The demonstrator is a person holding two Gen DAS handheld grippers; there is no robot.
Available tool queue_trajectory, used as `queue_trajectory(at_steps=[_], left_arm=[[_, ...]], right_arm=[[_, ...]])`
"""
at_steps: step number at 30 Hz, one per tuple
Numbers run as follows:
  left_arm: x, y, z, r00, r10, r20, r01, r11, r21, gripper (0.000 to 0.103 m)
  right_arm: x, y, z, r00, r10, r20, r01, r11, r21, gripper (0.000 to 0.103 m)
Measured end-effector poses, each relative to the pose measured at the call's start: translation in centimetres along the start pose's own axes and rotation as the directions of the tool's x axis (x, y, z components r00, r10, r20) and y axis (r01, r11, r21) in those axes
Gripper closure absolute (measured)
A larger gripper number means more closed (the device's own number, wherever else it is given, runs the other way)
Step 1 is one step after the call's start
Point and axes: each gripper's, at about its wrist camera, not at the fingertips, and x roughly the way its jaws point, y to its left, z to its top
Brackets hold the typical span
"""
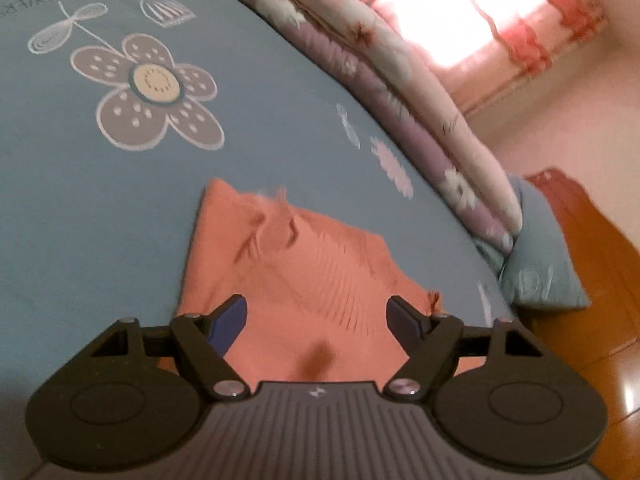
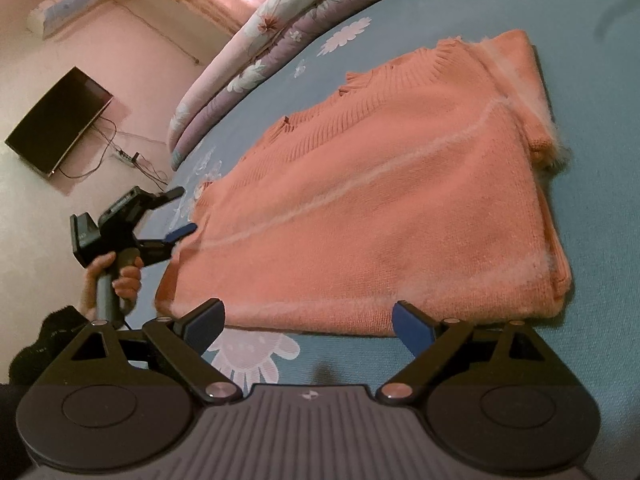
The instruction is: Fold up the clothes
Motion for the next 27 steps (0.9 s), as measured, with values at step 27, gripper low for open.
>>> queue_trajectory(at_steps=[27], left_arm=[[3.3, -6.0, 1.4, 0.999, 0.017, 0.027, -0.021, 0.985, 0.174, 0.023]], right_arm=[[0.7, 1.7, -0.7, 0.999, -0.037, -0.005, 0.036, 0.991, -0.131, 0.0]])
